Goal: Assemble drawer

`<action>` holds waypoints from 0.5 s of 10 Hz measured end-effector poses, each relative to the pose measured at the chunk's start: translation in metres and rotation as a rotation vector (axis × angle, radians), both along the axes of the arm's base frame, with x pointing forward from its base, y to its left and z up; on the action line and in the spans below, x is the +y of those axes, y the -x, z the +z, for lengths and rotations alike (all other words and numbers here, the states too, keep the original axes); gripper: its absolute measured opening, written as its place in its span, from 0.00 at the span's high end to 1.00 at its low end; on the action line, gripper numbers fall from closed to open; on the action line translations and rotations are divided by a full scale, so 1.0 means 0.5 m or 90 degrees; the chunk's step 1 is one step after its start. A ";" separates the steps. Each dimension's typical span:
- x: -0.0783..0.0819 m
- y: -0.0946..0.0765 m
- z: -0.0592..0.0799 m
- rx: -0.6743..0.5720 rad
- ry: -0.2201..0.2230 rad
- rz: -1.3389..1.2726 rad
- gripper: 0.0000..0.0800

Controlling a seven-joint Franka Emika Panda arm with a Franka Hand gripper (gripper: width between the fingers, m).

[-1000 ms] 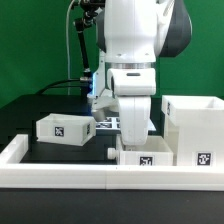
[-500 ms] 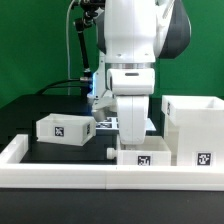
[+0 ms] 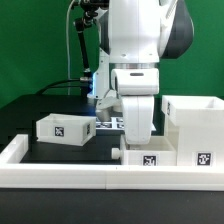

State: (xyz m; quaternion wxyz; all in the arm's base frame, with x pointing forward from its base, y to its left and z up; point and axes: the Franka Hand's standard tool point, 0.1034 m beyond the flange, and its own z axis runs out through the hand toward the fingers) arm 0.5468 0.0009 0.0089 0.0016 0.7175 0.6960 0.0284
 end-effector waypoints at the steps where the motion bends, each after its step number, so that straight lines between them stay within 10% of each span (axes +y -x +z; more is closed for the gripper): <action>1: 0.002 0.000 0.000 0.000 0.000 -0.005 0.95; 5: 0.003 0.001 -0.001 0.005 0.000 -0.009 0.95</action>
Offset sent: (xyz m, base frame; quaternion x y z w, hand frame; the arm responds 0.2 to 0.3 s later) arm 0.0020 0.0062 -0.0019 0.0078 -0.0047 -0.0090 0.9999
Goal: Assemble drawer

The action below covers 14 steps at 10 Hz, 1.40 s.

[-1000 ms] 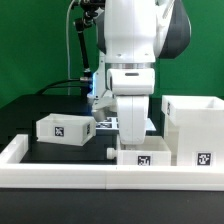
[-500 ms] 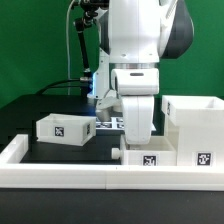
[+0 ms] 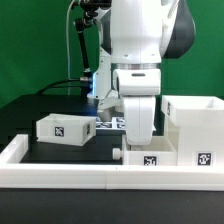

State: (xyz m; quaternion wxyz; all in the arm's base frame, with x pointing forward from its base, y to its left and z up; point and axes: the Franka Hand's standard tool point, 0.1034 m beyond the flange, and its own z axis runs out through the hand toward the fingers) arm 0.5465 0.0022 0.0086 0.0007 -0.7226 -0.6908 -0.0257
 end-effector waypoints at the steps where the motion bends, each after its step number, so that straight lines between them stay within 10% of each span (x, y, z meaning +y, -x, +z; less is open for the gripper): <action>1: -0.002 0.001 0.000 0.004 0.000 0.000 0.95; 14: 0.010 -0.003 0.001 0.010 0.008 0.026 0.95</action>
Offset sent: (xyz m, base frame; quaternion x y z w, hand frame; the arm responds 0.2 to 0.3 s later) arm 0.0000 0.0000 0.0000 0.0000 0.0000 0.0000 1.0000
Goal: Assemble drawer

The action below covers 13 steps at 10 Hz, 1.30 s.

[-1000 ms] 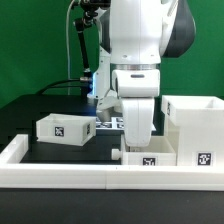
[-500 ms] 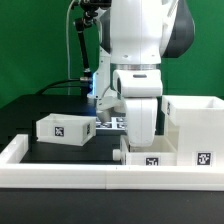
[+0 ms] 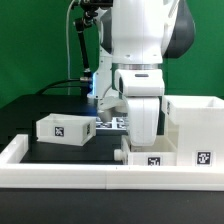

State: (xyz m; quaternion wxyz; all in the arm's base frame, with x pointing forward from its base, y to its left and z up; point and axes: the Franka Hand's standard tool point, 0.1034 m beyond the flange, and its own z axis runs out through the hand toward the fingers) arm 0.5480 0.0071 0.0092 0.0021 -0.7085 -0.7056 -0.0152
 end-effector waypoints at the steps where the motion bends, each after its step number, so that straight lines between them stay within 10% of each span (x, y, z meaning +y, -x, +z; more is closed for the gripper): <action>1: 0.007 0.001 0.000 0.004 0.001 -0.006 0.95; 8: 0.006 0.001 0.000 0.006 0.004 -0.009 0.95; 10: 0.005 -0.001 0.006 0.006 0.004 -0.011 0.56; 11: 0.007 -0.004 0.011 0.003 0.004 -0.013 0.56; 12: 0.007 -0.005 0.013 0.002 0.004 -0.013 0.28; 13: 0.007 -0.006 0.016 0.003 0.005 -0.014 0.28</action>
Offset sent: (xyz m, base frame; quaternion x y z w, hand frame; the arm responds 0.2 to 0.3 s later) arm 0.0154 0.0119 -0.0011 -0.0146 -0.0360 -0.0485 0.9981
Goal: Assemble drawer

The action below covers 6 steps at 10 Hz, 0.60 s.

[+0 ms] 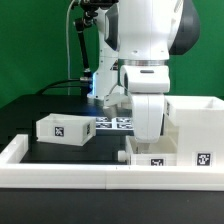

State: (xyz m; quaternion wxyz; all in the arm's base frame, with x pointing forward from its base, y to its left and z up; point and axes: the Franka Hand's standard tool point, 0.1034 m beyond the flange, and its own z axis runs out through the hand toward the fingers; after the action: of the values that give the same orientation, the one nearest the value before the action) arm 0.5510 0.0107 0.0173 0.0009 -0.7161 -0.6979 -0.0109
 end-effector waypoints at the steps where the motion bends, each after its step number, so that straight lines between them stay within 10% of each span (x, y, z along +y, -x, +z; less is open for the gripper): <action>1: -0.001 -0.005 0.012 -0.003 0.001 0.000 0.28; 6: -0.050 -0.059 0.085 0.014 0.015 0.014 0.19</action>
Offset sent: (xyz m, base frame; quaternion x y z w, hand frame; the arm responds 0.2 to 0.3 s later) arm 0.0230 -0.0160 0.0494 0.0183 -0.0227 -0.0070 0.9995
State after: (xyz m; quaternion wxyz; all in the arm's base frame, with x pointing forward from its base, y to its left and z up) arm 0.5804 -0.0142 0.0599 0.0001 -0.7082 -0.7060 0.0056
